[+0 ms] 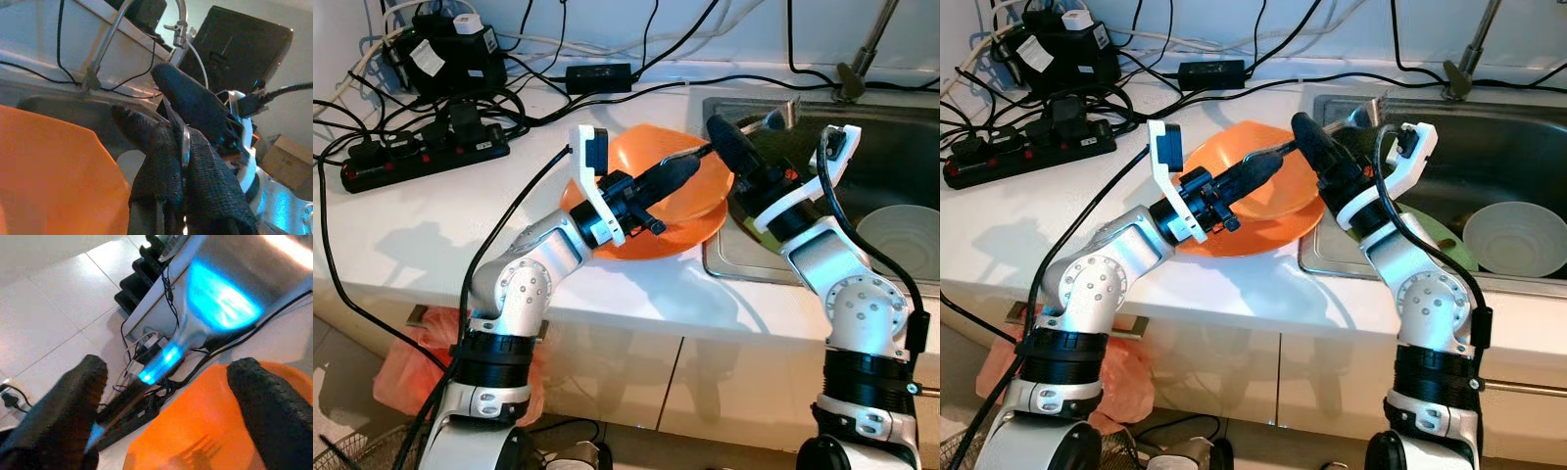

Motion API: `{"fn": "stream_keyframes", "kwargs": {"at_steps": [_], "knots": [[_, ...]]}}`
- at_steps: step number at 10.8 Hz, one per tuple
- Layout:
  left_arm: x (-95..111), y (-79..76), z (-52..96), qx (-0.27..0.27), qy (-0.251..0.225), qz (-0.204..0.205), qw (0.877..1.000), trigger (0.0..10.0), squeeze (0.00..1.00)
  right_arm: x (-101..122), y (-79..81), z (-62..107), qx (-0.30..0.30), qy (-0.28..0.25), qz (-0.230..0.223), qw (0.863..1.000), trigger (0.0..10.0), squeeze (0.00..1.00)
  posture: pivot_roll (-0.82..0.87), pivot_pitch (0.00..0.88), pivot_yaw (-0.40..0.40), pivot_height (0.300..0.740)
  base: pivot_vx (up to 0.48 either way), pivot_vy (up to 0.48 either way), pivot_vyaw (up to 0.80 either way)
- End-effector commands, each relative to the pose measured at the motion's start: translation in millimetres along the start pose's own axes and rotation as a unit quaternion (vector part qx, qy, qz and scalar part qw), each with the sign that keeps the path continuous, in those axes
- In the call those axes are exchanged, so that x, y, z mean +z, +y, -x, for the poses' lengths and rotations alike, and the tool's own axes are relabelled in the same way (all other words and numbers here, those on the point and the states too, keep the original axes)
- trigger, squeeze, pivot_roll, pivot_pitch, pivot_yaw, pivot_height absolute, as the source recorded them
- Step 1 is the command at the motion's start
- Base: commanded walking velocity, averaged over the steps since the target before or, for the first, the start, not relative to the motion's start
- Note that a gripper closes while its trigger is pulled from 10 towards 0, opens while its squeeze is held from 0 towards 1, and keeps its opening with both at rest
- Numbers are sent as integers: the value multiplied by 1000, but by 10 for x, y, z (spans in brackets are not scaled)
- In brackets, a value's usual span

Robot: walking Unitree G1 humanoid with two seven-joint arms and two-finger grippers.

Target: Kitchen organization

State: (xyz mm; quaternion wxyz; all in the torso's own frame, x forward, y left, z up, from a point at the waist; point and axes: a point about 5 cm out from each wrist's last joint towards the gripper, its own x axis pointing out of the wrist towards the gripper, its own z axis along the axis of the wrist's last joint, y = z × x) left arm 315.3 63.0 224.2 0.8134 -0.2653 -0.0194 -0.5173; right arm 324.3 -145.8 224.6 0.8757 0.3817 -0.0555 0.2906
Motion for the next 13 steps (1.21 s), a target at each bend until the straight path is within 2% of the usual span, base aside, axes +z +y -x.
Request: {"fn": "stream_keyframes", "kwargs": {"at_steps": [1, 10, 11, 12, 13], "knots": [[56, -99, -14, -32, -7, -6, 999, 0, 0, 15, 11, -42, 0, -6, -5, 1000, 0, 0, 61, 67, 54, 740, 0, 0, 0], [87, -55, 29, -26, -1, -5, 1000, 0, 0, 142, -92, -18, -25, -30, 8, 999, 0, 0, 58, 56, 59, 740, 0, 0, 0], [79, -43, 19, -19, 5, -12, 1000, 1961, 0, 146, -95, -19, -26, -31, 8, 999, 0, 0, 57, 54, 59, 740, 0, 0, 0], [79, -35, 17, -14, 6, -15, 1000, 3098, 0, 149, -97, -18, -27, -32, 8, 999, 0, 0, 58, 52, 59, 740, 0, 0, 0], [83, -27, 18, -9, 4, -16, 1000, 5451, 0, 158, -103, -16, -31, -35, 9, 999, 0, 0, 59, 54, 57, 740, 0, 0, 0]]}}
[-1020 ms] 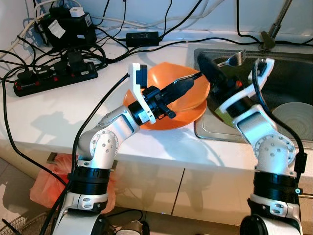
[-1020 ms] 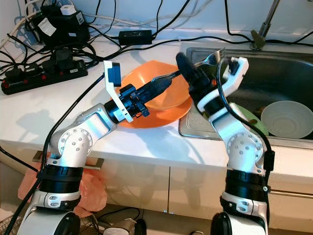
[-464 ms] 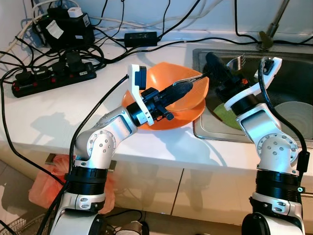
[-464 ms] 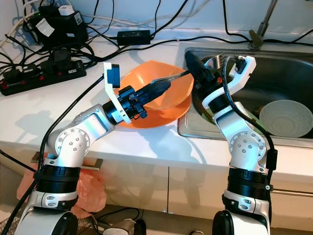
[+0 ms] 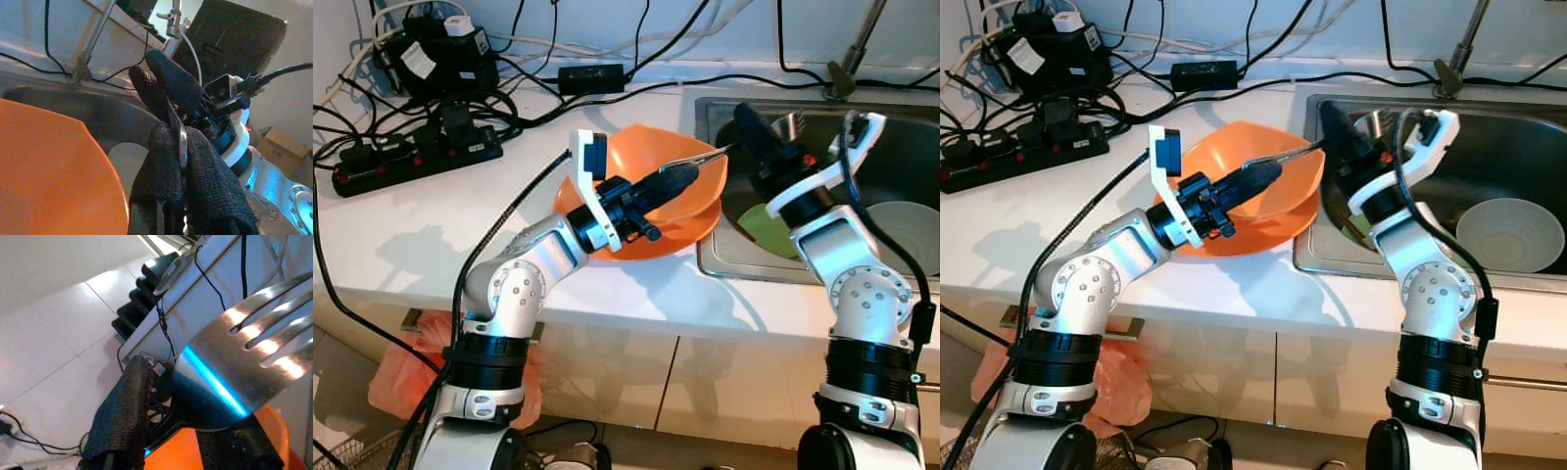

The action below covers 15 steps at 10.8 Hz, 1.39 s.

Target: Kitchen organization

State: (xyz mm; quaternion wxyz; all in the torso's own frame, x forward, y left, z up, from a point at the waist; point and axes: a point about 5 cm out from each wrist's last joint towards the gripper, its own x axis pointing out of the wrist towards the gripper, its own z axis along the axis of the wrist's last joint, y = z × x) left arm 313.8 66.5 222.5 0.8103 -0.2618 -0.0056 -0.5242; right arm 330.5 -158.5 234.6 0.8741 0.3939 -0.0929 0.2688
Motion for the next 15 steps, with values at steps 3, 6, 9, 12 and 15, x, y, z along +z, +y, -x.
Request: {"fn": "stream_keyframes", "kwargs": {"at_steps": [3, 6, 9, 12, 15], "knots": [[46, -2, -18, 8, -6, -17, 1000, 10000, 1000, 31, -79, 3, -31, 2, 13, 999, 0, 0, 56, 59, 52, 740, 0, 0, 0], [8, -5, -15, 11, 0, -14, 1000, 10000, 1000, 44, -100, 0, -41, -2, 13, 999, 0, 0, 56, 60, 51, 740, 0, 0, 0], [10, -6, -11, 10, 7, -19, 1000, 10000, 1000, 111, -193, -16, -82, -30, 19, 996, 0, 0, 56, 59, 50, 740, 0, 0, 0], [-23, -21, -2, 2, 19, -22, 1000, 10000, 1000, 299, -355, 20, -137, -75, 26, 987, 0, 0, 55, 59, 50, 740, 0, 0, 0], [-31, -21, -1, 2, 28, -33, 999, 10000, 1000, 580, -530, 128, -186, -127, 59, 972, 0, 0, 55, 57, 55, 740, 0, 0, 0]]}}
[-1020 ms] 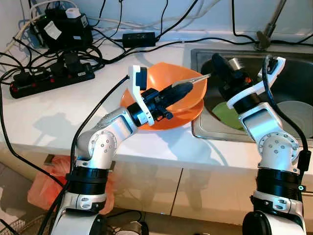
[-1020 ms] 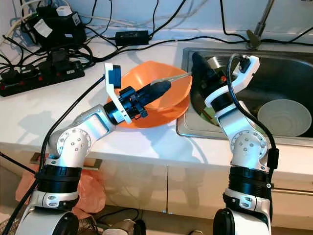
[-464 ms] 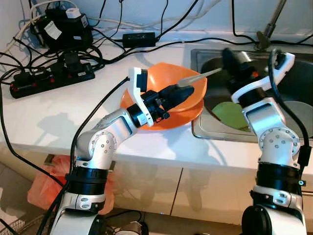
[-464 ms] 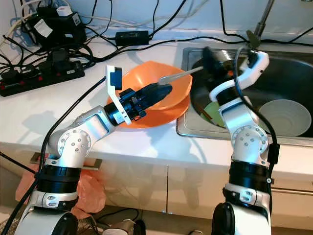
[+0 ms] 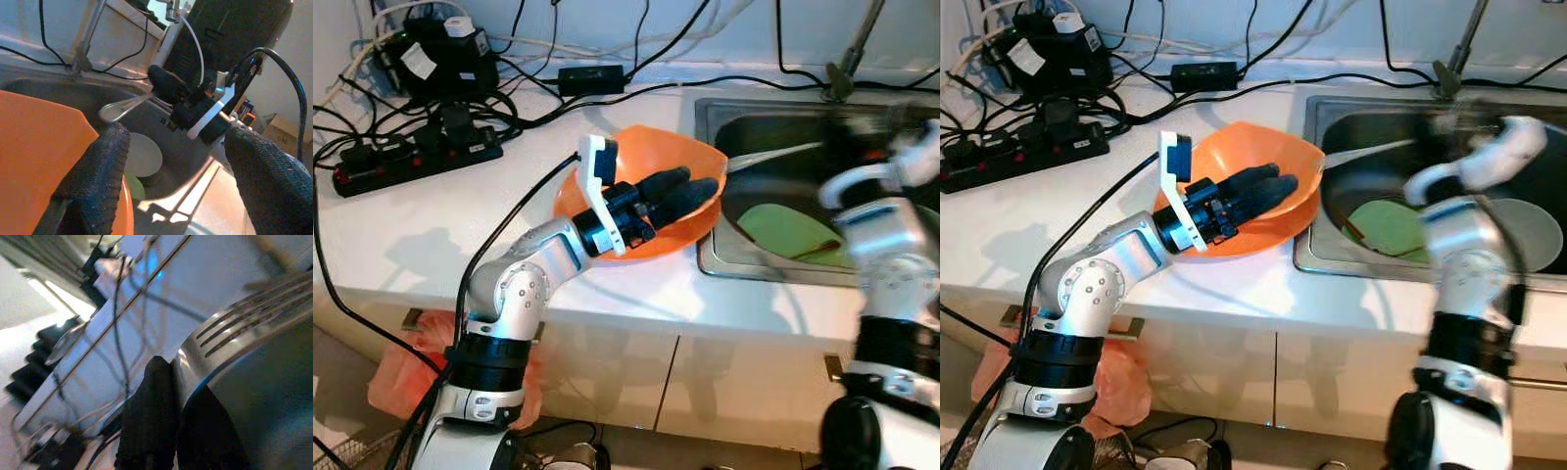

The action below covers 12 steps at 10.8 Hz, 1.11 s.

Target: Kitchen organization

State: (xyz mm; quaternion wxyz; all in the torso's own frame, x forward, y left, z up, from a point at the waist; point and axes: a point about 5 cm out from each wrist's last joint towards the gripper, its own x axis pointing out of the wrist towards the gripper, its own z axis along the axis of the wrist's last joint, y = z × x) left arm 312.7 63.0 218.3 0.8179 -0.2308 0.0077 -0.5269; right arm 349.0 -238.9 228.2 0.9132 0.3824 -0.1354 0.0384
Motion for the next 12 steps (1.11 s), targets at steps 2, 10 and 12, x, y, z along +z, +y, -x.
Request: {"fn": "stream_keyframes", "kwargs": {"at_steps": [2, 10, 12], "knots": [[14, -15, 11, -1, 3, -16, 1000, 10000, 1000, 154, -56, -23, -13, -28, 9, 999, 0, 0, 52, 59, 57, 740, 0, 0, 0], [136, 12, -59, 21, 45, -209, 977, 10000, 306, -23, -441, 120, -49, 95, 326, 939, 10000, 0, 51, 48, 68, 740, 0, 0, 0], [144, 34, -56, 18, 52, -234, 971, 10000, 0, -105, -478, 136, -33, 135, 364, 921, 10000, 0, 54, 43, 69, 740, 0, 0, 0]]}}
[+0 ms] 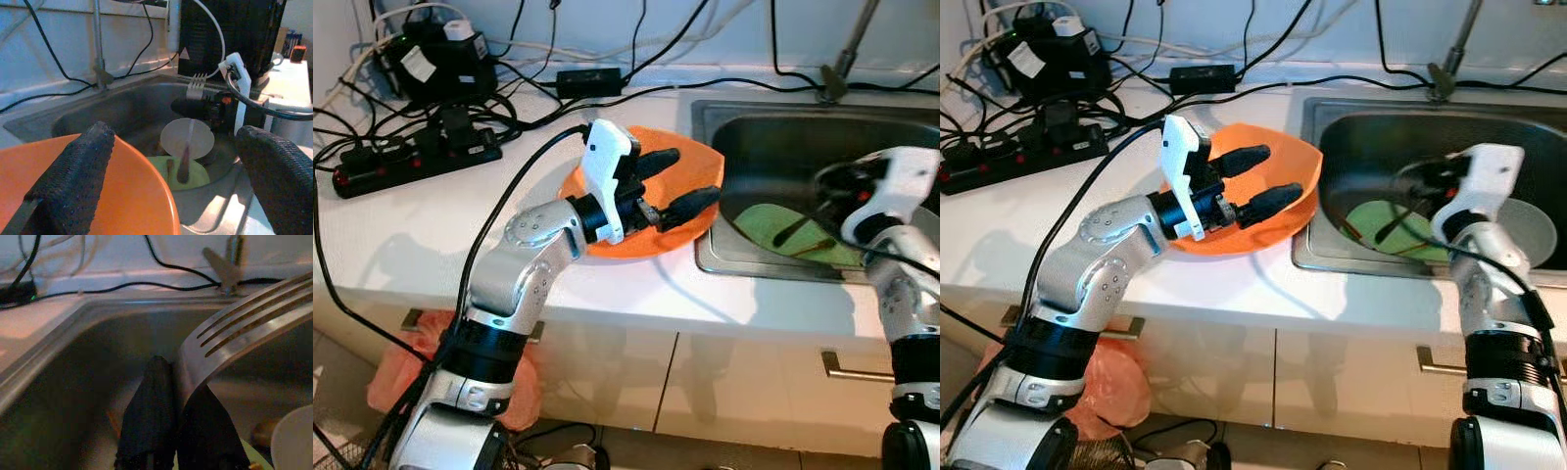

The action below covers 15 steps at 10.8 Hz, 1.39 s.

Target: Kitchen organization

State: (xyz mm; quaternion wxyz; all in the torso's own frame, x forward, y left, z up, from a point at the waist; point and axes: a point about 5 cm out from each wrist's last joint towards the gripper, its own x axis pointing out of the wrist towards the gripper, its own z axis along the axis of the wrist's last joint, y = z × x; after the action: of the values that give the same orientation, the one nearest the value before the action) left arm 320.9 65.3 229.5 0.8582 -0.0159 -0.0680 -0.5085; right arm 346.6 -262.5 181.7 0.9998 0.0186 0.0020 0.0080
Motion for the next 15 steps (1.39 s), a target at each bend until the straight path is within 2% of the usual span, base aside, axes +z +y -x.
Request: {"fn": "stream_keyframes", "kwargs": {"at_steps": [1, 2, 3, 6, 10, 13, 14, 15], "knots": [[13, 22, -1, -2, 6, -15, 1000, 10000, 0, -2, -1, -3, 5, 4, 19, 1000, 10000, 0, 56, 38, 69, 740, 0, 0, 0], [1, 44, 13, -4, 16, -32, 999, 10000, 0, -32, 30, -13, 16, 11, 26, 999, 10000, 0, 58, 33, 70, 740, 0, 0, 0], [-6, 66, 20, -7, 23, -48, 999, 10000, 0, -52, 58, -22, 24, 15, 37, 999, 10000, 1000, 61, 29, 72, 740, 0, 0, 0], [-16, 110, 28, -1, 25, -75, 997, 10000, 0, -101, 99, -18, 35, 22, 47, 998, 10000, 1000, 62, 25, 75, 740, 0, 0, 0], [-95, 97, 28, -10, 45, -107, 993, 10000, 0, -101, 91, -11, 36, 21, 51, 998, 10000, 1000, 59, 29, 75, 740, 0, 0, 0], [-105, 182, 92, -20, 88, -184, 979, 10000, 0, -53, 113, 2, 40, 15, 34, 998, 10000, 1000, 59, 33, 77, 740, 0, 0, 0], [-130, 222, 138, -32, 117, -220, 968, 10000, 0, 112, 203, 2, 63, -4, 3, 998, 10000, 1000, 56, 36, 77, 740, 0, 0, 0], [-152, 279, 178, -36, 136, -239, 961, 10000, 0, 269, 335, 10, 99, -23, -8, 995, 10000, 0, 55, 37, 77, 740, 0, 0, 0]]}}
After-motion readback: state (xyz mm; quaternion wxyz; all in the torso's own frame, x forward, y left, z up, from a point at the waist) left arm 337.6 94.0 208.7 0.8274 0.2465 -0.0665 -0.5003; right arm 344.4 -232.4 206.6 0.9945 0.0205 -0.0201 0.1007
